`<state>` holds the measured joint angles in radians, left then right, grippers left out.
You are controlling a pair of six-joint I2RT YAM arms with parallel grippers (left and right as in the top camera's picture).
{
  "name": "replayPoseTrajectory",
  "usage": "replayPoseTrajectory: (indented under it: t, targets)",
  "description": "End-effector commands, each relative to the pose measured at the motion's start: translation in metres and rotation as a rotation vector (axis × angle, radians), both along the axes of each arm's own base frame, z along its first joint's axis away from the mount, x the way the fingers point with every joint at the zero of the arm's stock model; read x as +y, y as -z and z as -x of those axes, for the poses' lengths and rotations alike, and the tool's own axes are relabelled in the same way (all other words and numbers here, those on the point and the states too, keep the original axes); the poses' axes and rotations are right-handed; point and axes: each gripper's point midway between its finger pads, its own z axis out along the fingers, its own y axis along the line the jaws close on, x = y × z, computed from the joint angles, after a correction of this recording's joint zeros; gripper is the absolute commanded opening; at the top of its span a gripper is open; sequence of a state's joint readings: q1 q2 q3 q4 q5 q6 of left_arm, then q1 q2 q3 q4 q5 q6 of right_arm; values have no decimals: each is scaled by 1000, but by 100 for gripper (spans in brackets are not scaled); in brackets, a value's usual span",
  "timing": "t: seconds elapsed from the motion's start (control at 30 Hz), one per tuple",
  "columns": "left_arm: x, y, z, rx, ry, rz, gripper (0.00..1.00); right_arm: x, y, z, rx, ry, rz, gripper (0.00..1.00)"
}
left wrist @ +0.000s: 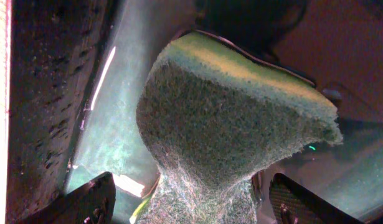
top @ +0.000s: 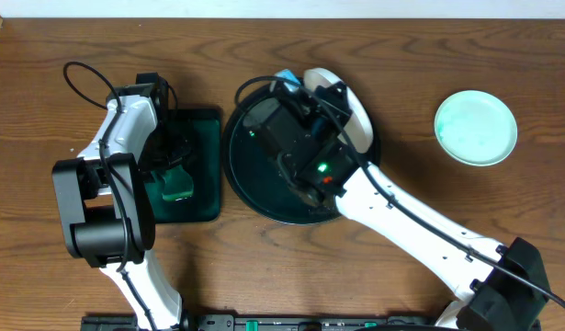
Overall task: Clean dirty plates on tray and stack at the side
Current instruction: 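Lift the last plate by its rim with right gripper and tilt it, then carry the plate right and place it on the plate stack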
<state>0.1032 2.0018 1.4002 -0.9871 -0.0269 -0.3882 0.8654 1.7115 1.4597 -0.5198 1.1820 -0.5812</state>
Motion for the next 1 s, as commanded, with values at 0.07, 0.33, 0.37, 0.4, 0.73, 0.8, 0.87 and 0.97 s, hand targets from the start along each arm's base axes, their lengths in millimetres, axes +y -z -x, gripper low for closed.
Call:
replayPoseTrajectory:
  t: [0.07, 0.33, 0.37, 0.4, 0.73, 0.8, 0.87, 0.97]
  targets:
    - [3, 2, 3, 14, -1, -10, 79, -6, 0, -5, -5, 4, -204, 1]
    - [3, 2, 3, 13, -1, -9, 80, -43, -36, 5, -227, 201, -259, 1]
    - [3, 2, 3, 14, -1, -10, 79, -42, -39, 6, -240, 200, -279, 1]
    - [3, 2, 3, 14, -1, -10, 79, -36, -34, -1, -196, 156, -305, 1]
    - [3, 2, 3, 14, -1, -10, 79, -22, 33, -2, 104, 118, -659, 1]
    - [3, 2, 3, 14, -1, -10, 79, -26, 56, -4, 211, 178, -856, 1]
    - [3, 2, 3, 14, -1, -10, 79, -32, 66, -13, 273, 232, -1037, 1]
    - [3, 2, 3, 14, -1, -10, 79, -51, 69, -26, 289, 320, -1223, 1]
